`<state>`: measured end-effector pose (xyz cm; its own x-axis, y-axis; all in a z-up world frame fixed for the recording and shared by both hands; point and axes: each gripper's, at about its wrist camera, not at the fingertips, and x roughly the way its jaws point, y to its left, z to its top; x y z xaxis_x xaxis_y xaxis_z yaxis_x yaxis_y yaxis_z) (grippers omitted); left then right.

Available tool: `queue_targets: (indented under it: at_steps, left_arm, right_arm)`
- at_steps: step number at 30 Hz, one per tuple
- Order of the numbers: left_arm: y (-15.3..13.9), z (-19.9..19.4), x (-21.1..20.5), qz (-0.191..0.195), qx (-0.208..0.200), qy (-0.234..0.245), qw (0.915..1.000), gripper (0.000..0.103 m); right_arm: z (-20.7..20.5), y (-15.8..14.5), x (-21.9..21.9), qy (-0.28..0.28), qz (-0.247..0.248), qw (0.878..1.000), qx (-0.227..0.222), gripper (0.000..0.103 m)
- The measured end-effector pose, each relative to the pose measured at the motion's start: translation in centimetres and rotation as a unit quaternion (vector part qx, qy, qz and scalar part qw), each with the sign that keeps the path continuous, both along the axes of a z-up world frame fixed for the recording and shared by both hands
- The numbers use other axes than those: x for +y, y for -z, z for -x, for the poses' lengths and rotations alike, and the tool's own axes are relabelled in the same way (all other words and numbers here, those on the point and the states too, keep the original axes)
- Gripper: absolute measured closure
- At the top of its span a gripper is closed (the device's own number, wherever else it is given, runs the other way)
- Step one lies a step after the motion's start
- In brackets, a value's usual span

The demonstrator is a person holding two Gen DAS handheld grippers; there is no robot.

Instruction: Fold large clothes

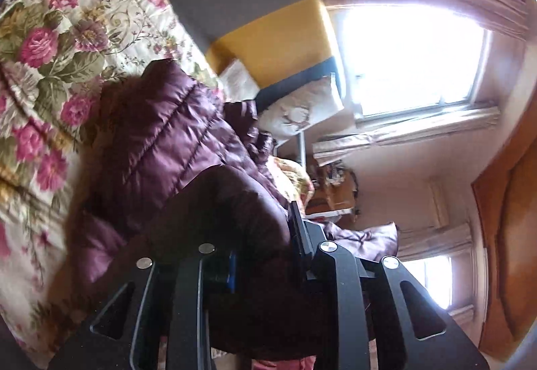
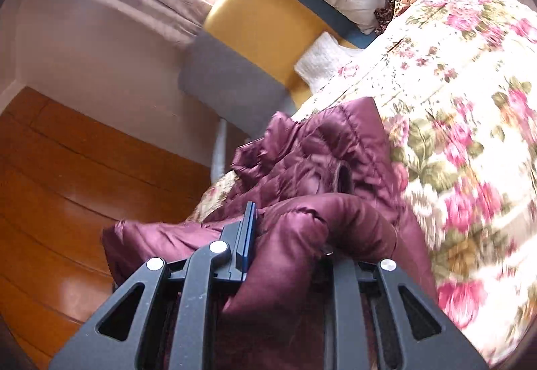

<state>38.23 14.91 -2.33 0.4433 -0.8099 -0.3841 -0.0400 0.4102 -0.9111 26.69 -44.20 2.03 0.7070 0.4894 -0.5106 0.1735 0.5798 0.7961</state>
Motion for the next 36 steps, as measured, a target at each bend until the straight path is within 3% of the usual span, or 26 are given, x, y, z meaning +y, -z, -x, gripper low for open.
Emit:
queue_targets:
  at_steps: [3,5,6,7,8,10,12,14,17,20,22,25,27,29,31,32,34,36]
  left_arm:
    - [0.8,-2.7,-0.2,-0.008,0.031,0.002,0.9995,0.067]
    - [1.2,-3.9,-0.3,-0.003,0.058,0.002,0.9983,0.054]
    - [1.5,-4.5,-0.4,0.010,0.070,0.010,0.9974,0.050]
    - [1.6,-5.0,-0.4,0.021,0.082,0.018,0.9963,0.045]
    - [1.6,-5.2,-0.3,0.024,0.089,0.021,0.9955,0.041]
    - [1.3,-5.4,0.0,0.030,0.086,0.023,0.9956,0.032]
    - [-0.2,-4.7,1.2,0.018,0.057,0.011,0.9981,0.024]
    - [-1.3,-4.0,3.2,0.022,0.040,0.000,0.9990,0.020]
    - [-3.5,-2.0,5.5,-0.093,-0.037,-0.041,0.9941,0.017]
    - [-2.7,0.2,4.6,-0.188,-0.091,-0.009,0.9779,0.017]
    - [-1.2,1.7,2.9,-0.234,-0.116,0.025,0.9649,0.017]
    - [2.5,2.9,0.4,-0.233,-0.115,0.074,0.9629,0.018]
    - [4.3,3.2,-0.4,-0.215,-0.109,0.091,0.9662,0.029]
    - [5.9,3.6,-1.1,-0.191,-0.102,0.101,0.9709,0.055]
    - [6.0,4.5,-0.9,-0.177,-0.109,0.095,0.9735,0.075]
    - [5.8,5.3,-0.6,-0.167,-0.117,0.092,0.9746,0.082]
    - [5.2,6.9,-0.1,-0.160,-0.128,0.093,0.9745,0.086]
    - [5.0,8.2,0.3,-0.156,-0.136,0.096,0.9737,0.087]
  right_arm:
    - [-2.2,1.6,-1.0,0.005,-0.024,0.999,0.025,0.077]
    - [-3.7,3.0,-2.0,0.012,-0.066,0.997,0.032,0.052]
    - [-4.0,3.6,-2.3,0.009,-0.108,0.994,0.022,0.012]
    - [-4.2,3.8,-2.9,0.014,-0.165,0.986,-0.007,0.002]
    - [-4.2,3.5,-3.3,0.031,-0.175,0.984,-0.026,0.002]
    - [-4.0,2.8,-4.3,0.054,-0.188,0.979,-0.058,0.002]
    - [-3.6,2.0,-4.7,0.046,-0.193,0.978,-0.073,0.002]
    - [-2.4,0.9,-4.7,0.038,-0.120,0.989,-0.075,0.002]
    - [-0.6,0.9,-3.9,0.018,-0.032,0.998,-0.051,0.002]
    - [1.9,2.2,-2.3,0.005,0.077,0.997,-0.024,0.002]
    - [2.9,4.0,-0.6,-0.012,0.116,0.993,-0.005,0.005]
    - [3.5,6.2,1.0,-0.025,0.152,0.988,0.015,0.011]
    - [3.1,7.8,1.8,-0.030,0.156,0.987,0.026,0.021]
    - [2.8,8.7,2.0,-0.030,0.151,0.987,0.036,0.031]
    - [3.2,8.9,2.2,-0.031,0.158,0.986,0.037,0.052]
    - [3.6,8.8,2.2,-0.032,0.154,0.987,0.037,0.058]
    - [4.9,8.2,2.1,-0.037,0.147,0.988,0.028,0.072]
    - [6.7,7.1,2.6,-0.047,0.156,0.986,0.017,0.076]
